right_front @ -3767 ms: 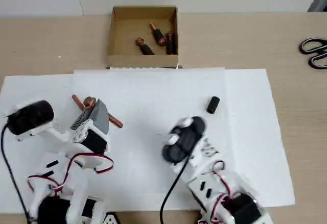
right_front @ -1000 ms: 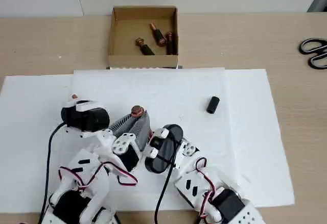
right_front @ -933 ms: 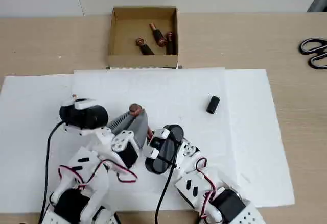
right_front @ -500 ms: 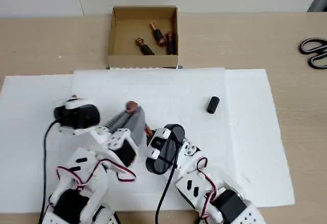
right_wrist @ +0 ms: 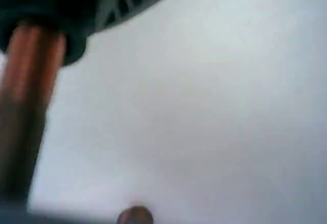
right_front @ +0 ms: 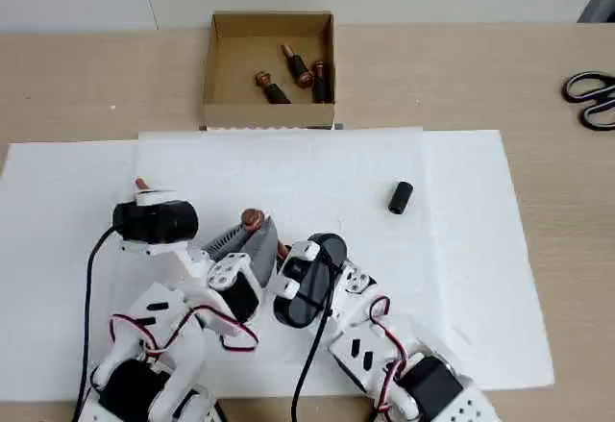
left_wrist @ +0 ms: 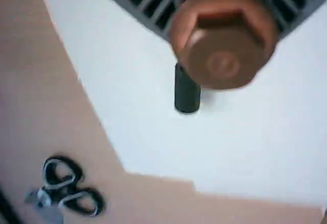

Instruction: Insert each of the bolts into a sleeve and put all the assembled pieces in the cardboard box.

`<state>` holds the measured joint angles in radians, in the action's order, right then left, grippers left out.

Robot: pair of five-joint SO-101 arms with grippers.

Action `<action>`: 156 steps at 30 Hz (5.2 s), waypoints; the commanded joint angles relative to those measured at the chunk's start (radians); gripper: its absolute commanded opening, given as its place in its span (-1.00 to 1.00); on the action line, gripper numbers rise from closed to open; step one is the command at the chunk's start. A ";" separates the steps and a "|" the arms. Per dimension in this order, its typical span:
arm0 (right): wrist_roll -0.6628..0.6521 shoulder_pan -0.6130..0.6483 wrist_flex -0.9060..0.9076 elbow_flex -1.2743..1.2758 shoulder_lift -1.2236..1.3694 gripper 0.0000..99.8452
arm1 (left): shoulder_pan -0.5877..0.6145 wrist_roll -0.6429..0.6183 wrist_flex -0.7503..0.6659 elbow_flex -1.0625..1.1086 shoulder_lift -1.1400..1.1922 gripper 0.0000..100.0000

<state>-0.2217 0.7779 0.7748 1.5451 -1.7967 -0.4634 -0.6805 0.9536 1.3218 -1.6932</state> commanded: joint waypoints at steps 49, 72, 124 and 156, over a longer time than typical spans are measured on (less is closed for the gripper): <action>-0.005 -0.088 -0.005 -0.060 -0.013 -1.00 | 0.061 0.269 0.170 -0.286 0.006 -0.99; 0.272 -0.516 -0.099 -0.227 0.202 -1.00 | 0.450 0.370 -0.046 0.257 0.006 -0.99; 0.267 -0.466 -0.325 -2.432 2.689 -0.39 | 0.450 0.450 -0.060 0.306 0.006 -0.99; 0.700 -0.473 0.905 -2.616 2.338 -0.39 | 0.450 0.448 -0.058 0.305 0.011 -0.99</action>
<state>0.4473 0.3237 1.6694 -1.0296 0.6061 -0.0138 -0.2294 0.9106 1.6364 -1.6809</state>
